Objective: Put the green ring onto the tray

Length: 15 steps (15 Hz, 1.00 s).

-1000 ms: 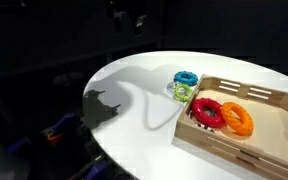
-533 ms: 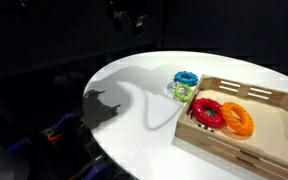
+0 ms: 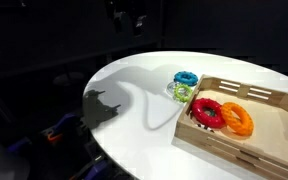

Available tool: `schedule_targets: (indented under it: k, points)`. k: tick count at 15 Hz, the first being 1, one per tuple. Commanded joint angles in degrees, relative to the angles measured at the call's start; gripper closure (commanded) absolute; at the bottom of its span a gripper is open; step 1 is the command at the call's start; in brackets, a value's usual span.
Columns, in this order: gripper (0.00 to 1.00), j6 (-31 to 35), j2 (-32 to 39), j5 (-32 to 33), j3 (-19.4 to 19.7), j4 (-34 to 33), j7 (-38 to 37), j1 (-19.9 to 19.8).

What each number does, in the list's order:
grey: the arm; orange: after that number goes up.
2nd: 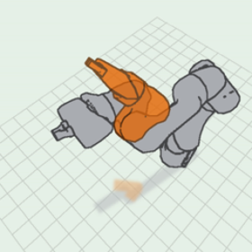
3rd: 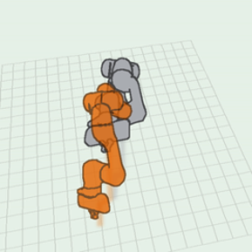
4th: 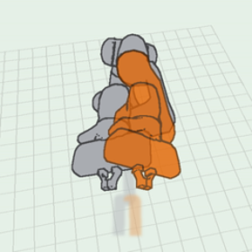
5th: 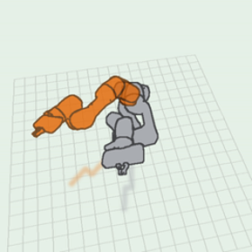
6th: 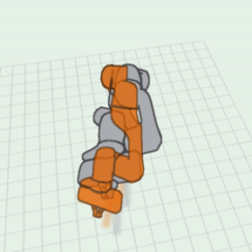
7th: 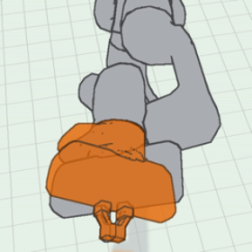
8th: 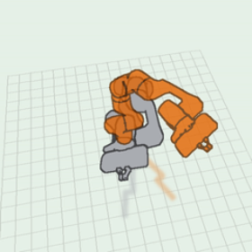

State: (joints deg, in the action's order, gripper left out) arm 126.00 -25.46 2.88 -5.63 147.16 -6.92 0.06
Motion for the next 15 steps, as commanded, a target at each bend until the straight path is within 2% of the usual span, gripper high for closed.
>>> schedule_targets:
  k: [1,7,15]
  points:
    - [0.0,-0.1,0.7,0.4,0.6,-1.0,-0.6,0.1]
    - [0.0,1.8,2.6,1.4,2.0,-2.6,-1.1,-2.0]
    - [0.0,11.6,9.7,3.9,4.3,-2.6,-0.4,-4.7]
